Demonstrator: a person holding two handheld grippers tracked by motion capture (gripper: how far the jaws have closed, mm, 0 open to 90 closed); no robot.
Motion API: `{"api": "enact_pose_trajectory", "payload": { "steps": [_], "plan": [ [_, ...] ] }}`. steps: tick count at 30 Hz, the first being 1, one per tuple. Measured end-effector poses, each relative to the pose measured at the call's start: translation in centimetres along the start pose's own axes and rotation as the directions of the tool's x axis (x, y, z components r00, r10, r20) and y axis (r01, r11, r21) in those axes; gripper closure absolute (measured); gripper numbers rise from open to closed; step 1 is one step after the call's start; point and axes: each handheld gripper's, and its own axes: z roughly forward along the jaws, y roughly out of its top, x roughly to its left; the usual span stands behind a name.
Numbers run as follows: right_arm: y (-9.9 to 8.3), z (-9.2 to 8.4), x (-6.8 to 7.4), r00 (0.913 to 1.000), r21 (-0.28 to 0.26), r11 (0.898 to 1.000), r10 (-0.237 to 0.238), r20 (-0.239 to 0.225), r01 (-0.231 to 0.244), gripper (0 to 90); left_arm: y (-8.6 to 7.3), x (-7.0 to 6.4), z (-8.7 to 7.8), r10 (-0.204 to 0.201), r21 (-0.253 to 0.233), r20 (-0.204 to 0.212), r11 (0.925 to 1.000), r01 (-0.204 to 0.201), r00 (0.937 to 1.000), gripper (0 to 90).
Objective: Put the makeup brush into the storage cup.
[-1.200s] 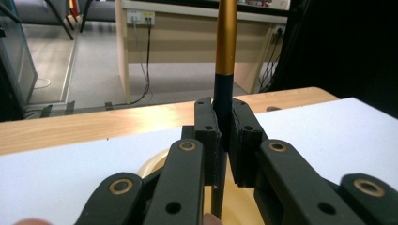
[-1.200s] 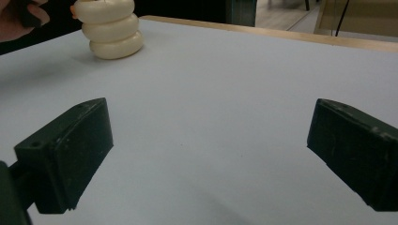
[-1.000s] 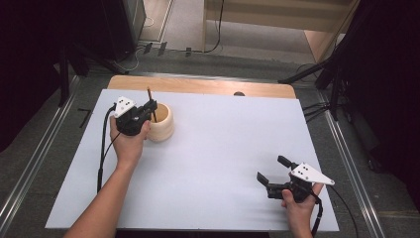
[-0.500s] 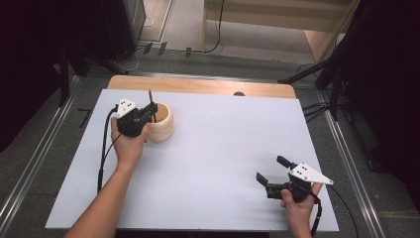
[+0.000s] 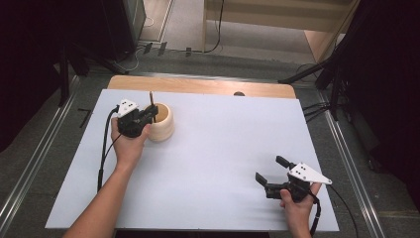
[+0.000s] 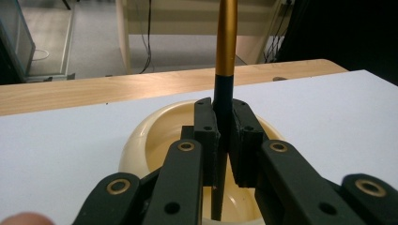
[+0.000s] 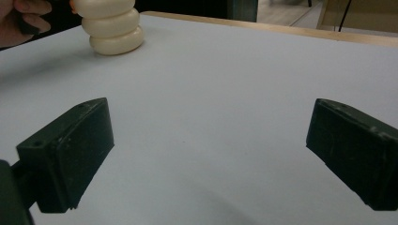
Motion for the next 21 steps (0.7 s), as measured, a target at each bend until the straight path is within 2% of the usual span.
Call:
{"api": "enact_pose_trajectory", "payload": {
  "steps": [6,9,15,21],
  "plan": [
    [-0.02,0.00,-0.02,1.0000,0.001,1.000,0.000,0.001,0.000,1.5,-0.09,0.06,0.14,0.000,0.020,-0.005,0.9998,0.000,1.0000,83.1],
    [-0.02,0.01,-0.03,1.0000,0.000,1.000,-0.001,0.001,0.001,1.5,-0.11,0.14,0.24,-0.026,0.029,0.013,0.9993,0.025,0.9996,82.7],
    [-0.02,0.01,-0.01,1.0000,0.001,1.000,-0.001,0.001,0.001,1.5,-0.28,0.10,0.42,-0.018,0.049,0.010,0.9987,0.017,0.9998,81.4],
    [0.00,-0.04,-0.03,1.0000,0.000,1.000,-0.002,0.002,0.002,1.5,-0.17,0.05,0.23,-0.022,0.041,0.017,0.9989,0.021,0.9996,77.8]
  ]
}}
